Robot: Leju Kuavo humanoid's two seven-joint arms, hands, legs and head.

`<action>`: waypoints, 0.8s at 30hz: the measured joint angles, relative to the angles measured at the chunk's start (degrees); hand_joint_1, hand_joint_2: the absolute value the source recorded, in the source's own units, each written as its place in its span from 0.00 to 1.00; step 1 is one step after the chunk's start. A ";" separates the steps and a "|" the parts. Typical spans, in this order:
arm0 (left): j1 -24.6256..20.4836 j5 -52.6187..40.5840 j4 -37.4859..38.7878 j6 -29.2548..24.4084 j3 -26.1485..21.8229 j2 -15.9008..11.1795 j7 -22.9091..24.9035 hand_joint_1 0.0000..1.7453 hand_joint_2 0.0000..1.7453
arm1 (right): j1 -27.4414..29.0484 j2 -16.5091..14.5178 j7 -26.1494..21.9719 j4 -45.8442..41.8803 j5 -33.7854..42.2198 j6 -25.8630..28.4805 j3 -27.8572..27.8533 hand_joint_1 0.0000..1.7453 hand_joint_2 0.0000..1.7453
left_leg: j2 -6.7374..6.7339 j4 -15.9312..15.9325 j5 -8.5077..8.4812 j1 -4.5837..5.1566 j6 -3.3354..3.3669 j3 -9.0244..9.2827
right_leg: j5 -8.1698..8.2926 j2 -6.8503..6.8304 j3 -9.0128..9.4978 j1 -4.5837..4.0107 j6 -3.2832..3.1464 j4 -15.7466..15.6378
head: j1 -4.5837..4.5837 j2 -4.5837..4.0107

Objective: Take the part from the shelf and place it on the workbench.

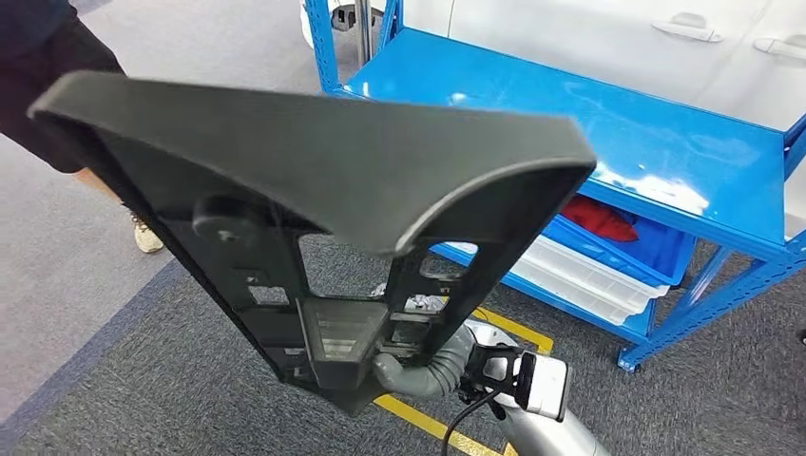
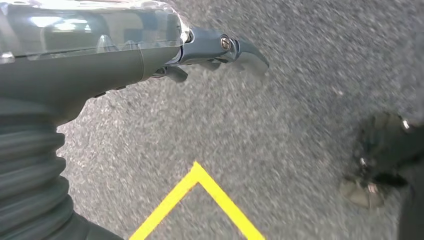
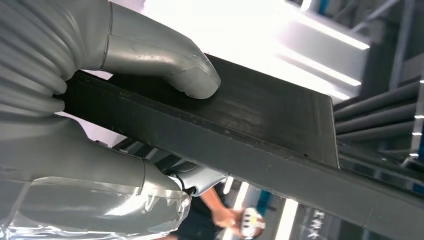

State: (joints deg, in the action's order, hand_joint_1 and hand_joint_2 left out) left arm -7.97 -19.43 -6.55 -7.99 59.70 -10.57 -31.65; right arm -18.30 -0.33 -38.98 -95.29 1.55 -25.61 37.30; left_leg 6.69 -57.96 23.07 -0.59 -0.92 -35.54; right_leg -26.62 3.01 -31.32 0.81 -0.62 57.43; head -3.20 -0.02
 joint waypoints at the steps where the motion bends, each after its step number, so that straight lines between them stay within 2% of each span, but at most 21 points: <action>1: -0.05 0.01 0.00 0.17 0.01 0.00 -0.19 0.00 1.00 | -0.49 -0.48 0.02 0.20 0.54 -0.17 0.01 1.00 1.00 | -1.51 -1.36 0.89 0.09 -0.27 -0.68 | 0.21 -0.77 0.21 0.10 -0.30 -0.42 | 0.00 0.00; 3: -0.37 0.02 0.00 0.44 0.01 0.01 -0.46 0.00 1.00 | -1.23 -1.29 0.07 0.45 1.43 -0.59 0.01 1.00 1.00 | -4.90 -7.62 4.25 0.08 -0.85 -3.67 | 0.35 -2.42 0.47 0.05 -0.70 -0.84 | -0.01 0.00; 4: -0.49 0.04 0.00 0.53 0.01 0.04 -0.52 0.00 1.00 | -1.44 -1.54 0.07 0.51 1.73 -0.81 0.01 1.00 1.00 | -5.61 -11.61 5.96 -0.07 -1.17 -5.59 | 0.30 -3.29 0.47 -0.03 -0.76 -0.83 | -0.01 0.00; 5: -0.49 0.03 -0.01 0.64 0.02 0.08 -0.60 0.00 1.00 | -1.55 -1.78 0.08 0.56 1.98 -1.04 0.02 1.00 1.00 | -5.90 -14.73 6.95 -0.25 -1.45 -7.08 | 0.24 -4.15 0.47 -0.08 -0.77 -0.80 | -0.01 0.00; 6: -0.42 0.02 -0.01 0.72 0.02 0.12 -0.67 0.00 1.00 | -1.60 -1.98 0.09 0.58 2.20 -1.23 0.04 1.00 1.00 | -6.09 -15.96 6.94 -0.43 -1.68 -7.62 | 0.14 -4.99 0.49 -0.10 -0.72 -0.76 | -0.01 0.00; 7: -0.34 0.01 -0.01 0.78 0.03 0.14 -0.67 0.00 1.00 | -1.63 -2.19 0.10 0.58 2.37 -1.38 0.08 1.00 1.00 | -6.33 -14.83 5.90 -0.57 -1.85 -6.95 | 0.01 -5.74 0.54 -0.09 -0.61 -0.68 | -0.01 0.00; 8: -0.29 0.01 -0.01 0.80 0.03 0.12 -0.62 0.00 1.00 | -1.66 -2.42 0.10 0.53 2.50 -1.53 0.16 1.00 1.00 | -6.93 -11.47 4.10 -0.67 -1.94 -5.09 | -0.19 -6.50 0.65 -0.07 -0.45 -0.56 | -0.01 0.00; 9: -0.31 0.01 -0.01 0.80 0.03 0.08 -0.49 0.00 1.00 | -1.66 -2.62 0.09 0.43 2.58 -1.64 0.26 1.00 1.00 | -8.32 -7.15 2.49 -0.67 -1.94 -2.74 | -0.45 -7.17 0.79 -0.11 -0.22 -0.42 | -0.01 0.00; 11: -0.42 0.02 0.00 0.73 0.03 -0.04 -0.07 0.00 1.00 | -1.55 -2.87 0.03 0.01 2.60 -1.47 0.45 1.00 1.00 | -10.25 -1.04 0.65 -0.35 -1.07 0.59 | -0.97 -8.31 1.05 -0.45 0.36 -0.09 | 0.00 0.00; 12: -0.43 0.02 0.01 0.68 0.05 -0.09 0.19 0.00 1.00 | -1.43 -2.90 0.01 -0.23 2.59 -1.12 0.50 1.00 1.00 | -10.59 -0.15 0.65 -0.15 -0.50 1.01 | -1.14 -8.77 1.15 -0.66 0.65 -0.02 | 0.01 0.00; 14: -0.25 0.02 0.01 0.66 0.28 -0.34 0.65 0.00 1.00 | -1.09 -2.90 -0.01 -0.61 2.41 -0.18 0.53 1.00 1.00 | -9.34 -0.16 0.64 -0.01 0.50 0.87 | -1.40 -9.53 1.33 -0.75 1.23 -0.02 | 0.01 0.00; 16: -0.21 0.02 0.01 0.85 0.76 -0.63 0.94 0.00 1.00 | -0.58 -2.87 -0.02 -0.92 1.99 0.49 0.54 1.00 1.00 | -8.20 0.14 0.47 -0.17 1.26 0.89 | -2.86 -7.57 0.89 -0.41 1.83 1.50 | 0.01 0.00; 18: -0.46 0.02 0.01 1.22 1.25 -0.80 1.18 0.00 1.00 | 0.14 -2.78 -0.03 -1.12 1.46 0.89 0.54 1.00 1.00 | -6.99 0.33 0.27 -0.20 1.85 0.84 | -6.41 -4.44 -1.87 -0.14 2.07 7.62 | 0.01 0.00; 20: -0.56 0.02 0.01 1.62 1.71 -0.84 1.43 0.00 1.00 | 0.99 -2.57 -0.03 -1.12 0.99 1.07 0.53 1.00 1.00 | -5.60 0.29 0.23 0.00 2.09 0.71 | -9.34 -3.48 -5.74 -0.12 1.99 15.25 | 0.01 0.00; 21: -0.52 0.01 0.01 1.81 1.96 -0.82 1.55 0.00 1.00 | 1.34 -2.46 -0.03 -1.10 0.79 1.08 0.53 1.00 1.00 | -4.81 0.25 0.22 0.11 2.14 0.68 | -9.33 -3.38 -6.79 -0.13 1.88 16.96 | 0.01 0.00; 22: -0.48 0.01 0.01 1.94 2.19 -0.79 1.62 0.00 1.00 | 1.57 -2.39 -0.03 -1.10 0.63 1.04 0.53 1.00 1.00 | -4.00 0.18 0.21 0.18 2.15 0.68 | -8.12 -3.27 -6.73 -0.14 1.70 16.29 | 0.01 0.00; 23: -0.46 0.01 0.00 2.05 2.38 -0.75 1.68 0.00 1.00 | 1.69 -2.35 -0.03 -1.10 0.52 0.98 0.53 1.00 1.00 | -3.17 0.08 0.21 0.24 2.14 0.72 | -5.99 -2.96 -5.64 -0.15 1.45 13.50 | 0.01 0.00; 24: -0.47 0.01 -0.01 2.12 2.55 -0.69 1.74 0.00 1.00 | 1.71 -2.34 -0.03 -1.10 0.46 0.92 0.53 1.00 1.00 | -2.38 -0.03 0.22 0.25 2.10 0.74 | -3.62 -2.06 -3.90 -0.16 1.14 9.35 | 0.01 0.00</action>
State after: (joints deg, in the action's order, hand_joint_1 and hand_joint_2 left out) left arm -8.44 -19.41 -6.55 -5.88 62.25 -11.26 -29.91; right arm -16.58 -2.67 -39.01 -96.39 2.01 -24.68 37.83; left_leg 4.32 -57.99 23.29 -0.34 1.18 -34.80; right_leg -30.24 0.95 -35.22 0.65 0.53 66.78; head -3.19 -0.02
